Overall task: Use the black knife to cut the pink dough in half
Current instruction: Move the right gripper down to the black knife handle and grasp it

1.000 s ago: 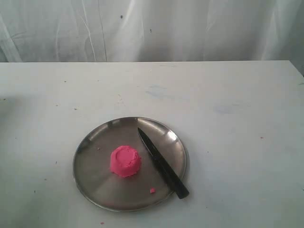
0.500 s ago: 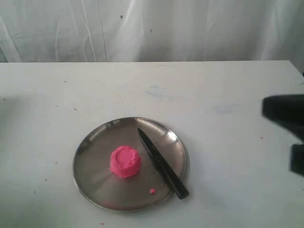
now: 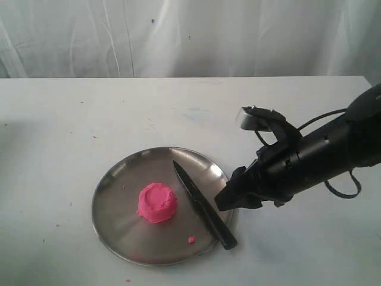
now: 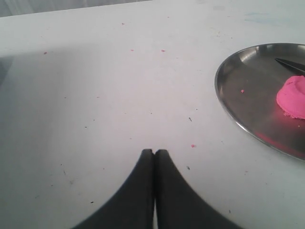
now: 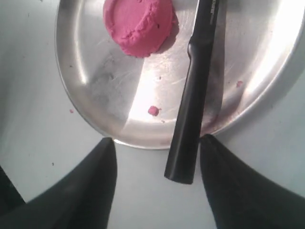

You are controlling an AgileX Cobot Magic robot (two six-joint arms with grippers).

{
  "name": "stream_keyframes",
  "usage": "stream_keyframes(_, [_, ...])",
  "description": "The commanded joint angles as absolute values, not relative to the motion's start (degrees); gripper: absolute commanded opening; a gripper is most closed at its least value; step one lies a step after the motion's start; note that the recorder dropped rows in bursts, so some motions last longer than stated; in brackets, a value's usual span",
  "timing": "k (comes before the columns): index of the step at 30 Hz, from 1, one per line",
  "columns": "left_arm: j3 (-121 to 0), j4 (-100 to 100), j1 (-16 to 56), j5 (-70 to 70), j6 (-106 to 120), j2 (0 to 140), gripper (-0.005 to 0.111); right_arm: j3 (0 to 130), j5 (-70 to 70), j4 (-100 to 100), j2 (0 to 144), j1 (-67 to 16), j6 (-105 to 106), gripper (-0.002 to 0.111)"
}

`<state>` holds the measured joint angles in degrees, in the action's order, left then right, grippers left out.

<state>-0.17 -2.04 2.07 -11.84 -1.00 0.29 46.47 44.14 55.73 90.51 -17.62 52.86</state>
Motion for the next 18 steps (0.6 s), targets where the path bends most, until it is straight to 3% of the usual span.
stream_keyframes(1, [0.0,-2.3,1.9,-12.1,-1.3,0.0,0.000,49.9,45.0,60.7,97.5,-16.6,61.7,0.050])
stream_keyframes(18, [0.0,-2.3,1.9,-12.1,-1.3,0.0,0.000,57.5,48.4,58.6,110.7,-16.7,61.7,0.050])
